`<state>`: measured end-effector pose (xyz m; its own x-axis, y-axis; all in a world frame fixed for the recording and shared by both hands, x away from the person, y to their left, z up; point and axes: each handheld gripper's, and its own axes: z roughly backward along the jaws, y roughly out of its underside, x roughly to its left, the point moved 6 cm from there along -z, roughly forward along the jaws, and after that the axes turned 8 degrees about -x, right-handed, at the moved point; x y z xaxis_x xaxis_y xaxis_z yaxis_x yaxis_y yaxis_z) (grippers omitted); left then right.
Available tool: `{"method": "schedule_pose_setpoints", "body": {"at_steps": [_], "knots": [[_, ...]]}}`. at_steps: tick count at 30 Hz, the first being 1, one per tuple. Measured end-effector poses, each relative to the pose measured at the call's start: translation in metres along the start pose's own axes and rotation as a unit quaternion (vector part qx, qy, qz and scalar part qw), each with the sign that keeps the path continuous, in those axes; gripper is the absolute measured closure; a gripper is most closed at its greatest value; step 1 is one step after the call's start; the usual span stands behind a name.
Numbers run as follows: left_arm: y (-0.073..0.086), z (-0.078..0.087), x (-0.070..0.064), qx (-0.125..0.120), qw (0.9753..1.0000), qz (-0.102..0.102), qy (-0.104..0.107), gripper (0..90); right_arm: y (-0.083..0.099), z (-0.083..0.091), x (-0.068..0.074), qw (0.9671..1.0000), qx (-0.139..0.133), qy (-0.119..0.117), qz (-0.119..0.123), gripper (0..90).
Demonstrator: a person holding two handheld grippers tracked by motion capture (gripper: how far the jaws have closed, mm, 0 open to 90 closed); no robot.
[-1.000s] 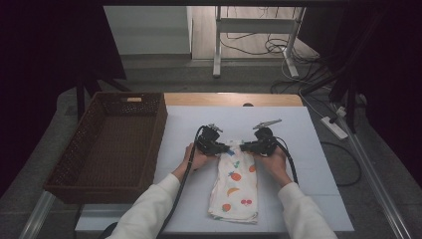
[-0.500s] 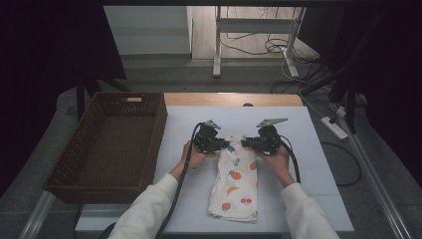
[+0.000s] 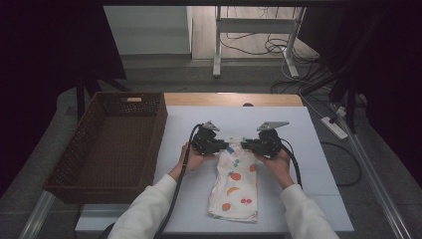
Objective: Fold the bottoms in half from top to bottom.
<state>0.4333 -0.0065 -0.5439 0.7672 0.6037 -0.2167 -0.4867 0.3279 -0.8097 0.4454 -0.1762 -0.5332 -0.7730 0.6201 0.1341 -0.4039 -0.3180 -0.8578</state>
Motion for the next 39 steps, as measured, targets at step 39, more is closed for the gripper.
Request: {"method": "schedule_pose_setpoints", "body": {"at_steps": [39], "knots": [[0.009,0.018,-0.023,-0.001,0.9999,-0.005,0.011,80.1,0.006,0.018,0.023,0.9998,-0.003,-0.020,0.004,78.7]]}}
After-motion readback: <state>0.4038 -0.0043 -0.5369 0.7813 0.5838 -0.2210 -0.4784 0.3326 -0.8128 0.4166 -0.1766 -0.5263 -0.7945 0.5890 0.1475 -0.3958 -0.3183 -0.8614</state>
